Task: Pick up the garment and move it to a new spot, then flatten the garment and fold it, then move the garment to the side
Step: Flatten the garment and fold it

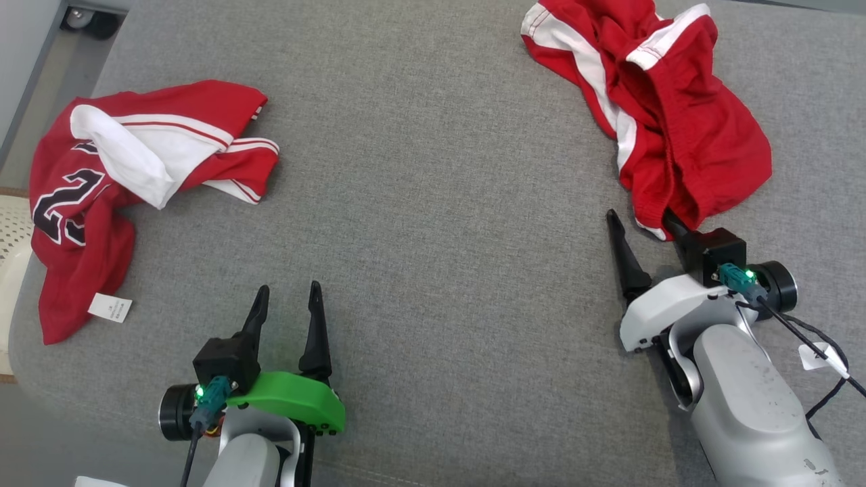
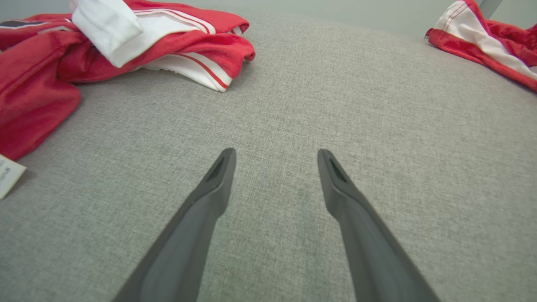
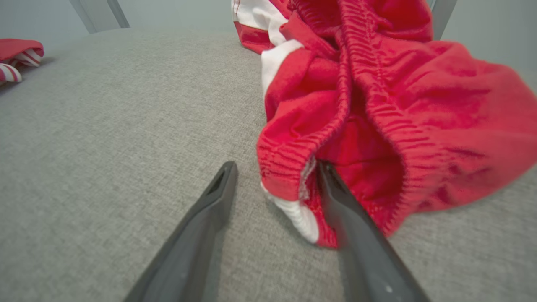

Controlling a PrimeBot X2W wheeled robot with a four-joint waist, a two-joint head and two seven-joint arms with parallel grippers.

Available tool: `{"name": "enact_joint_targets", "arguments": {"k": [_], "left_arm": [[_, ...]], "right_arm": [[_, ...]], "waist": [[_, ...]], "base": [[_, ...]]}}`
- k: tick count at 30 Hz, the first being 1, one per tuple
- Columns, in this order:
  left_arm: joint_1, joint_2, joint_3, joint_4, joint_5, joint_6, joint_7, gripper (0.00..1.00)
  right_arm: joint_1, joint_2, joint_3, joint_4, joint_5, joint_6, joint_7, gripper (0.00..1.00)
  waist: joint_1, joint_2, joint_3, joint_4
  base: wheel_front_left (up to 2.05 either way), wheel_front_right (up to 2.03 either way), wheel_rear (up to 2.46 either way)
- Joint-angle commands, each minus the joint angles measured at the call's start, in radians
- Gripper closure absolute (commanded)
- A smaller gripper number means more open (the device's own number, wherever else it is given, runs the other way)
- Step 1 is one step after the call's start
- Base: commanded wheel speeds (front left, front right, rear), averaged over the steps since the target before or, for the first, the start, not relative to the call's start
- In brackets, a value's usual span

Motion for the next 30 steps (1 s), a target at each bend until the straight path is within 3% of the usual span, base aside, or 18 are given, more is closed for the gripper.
{"name": "enact_joint_targets", "arguments": {"k": [1, 2, 3, 10, 24, 30], "left_arm": [[-0.019, 0.003, -0.003, -0.003, -0.002, 0.004, -0.001, 0.0], [-0.021, 0.003, -0.004, -0.003, -0.002, 0.005, -0.001, 0.0], [-0.023, 0.003, -0.005, -0.003, -0.002, 0.007, -0.001, 0.0], [-0.018, 0.003, -0.008, 0.01, -0.002, 0.001, -0.001, 0.0], [0.059, 0.003, -0.016, 0.054, 0.015, -0.021, -0.001, 0.0], [0.087, 0.003, 0.009, 0.064, 0.021, -0.025, -0.001, 0.0]], "right_arm": [[0.01, -0.003, -0.004, 0.023, 0.0, -0.001, 0.003, 0.72], [0.01, -0.001, -0.004, 0.018, 0.003, -0.001, 0.003, 0.95], [0.012, 0.0, -0.005, 0.009, 0.007, -0.001, 0.003, 1.0], [0.022, 0.012, 0.035, -0.095, 0.055, -0.001, 0.002, 1.0], [-0.286, 0.043, 0.367, -0.202, 0.226, -0.001, 0.001, 1.0], [-0.308, 0.044, 0.46, -0.308, 0.307, -0.001, 0.001, 1.0]], "waist": [[0.0, -0.0001, 0.012, 0.001], [0.0, -0.0001, 0.013, 0.0], [0.0, -0.0001, 0.014, -0.002], [0.0, -0.0001, -0.018, -0.006], [0.0, -0.0001, -0.173, 0.046], [0.0, -0.0001, -0.201, 0.027]], "base": [[0.0, 0.0, 0.0], [0.0, 0.0, 0.0], [0.0, 0.0, 0.0], [0.0, 0.0, 0.0], [0.0, 0.0, 0.0], [0.0, 0.0, 0.0]]}}
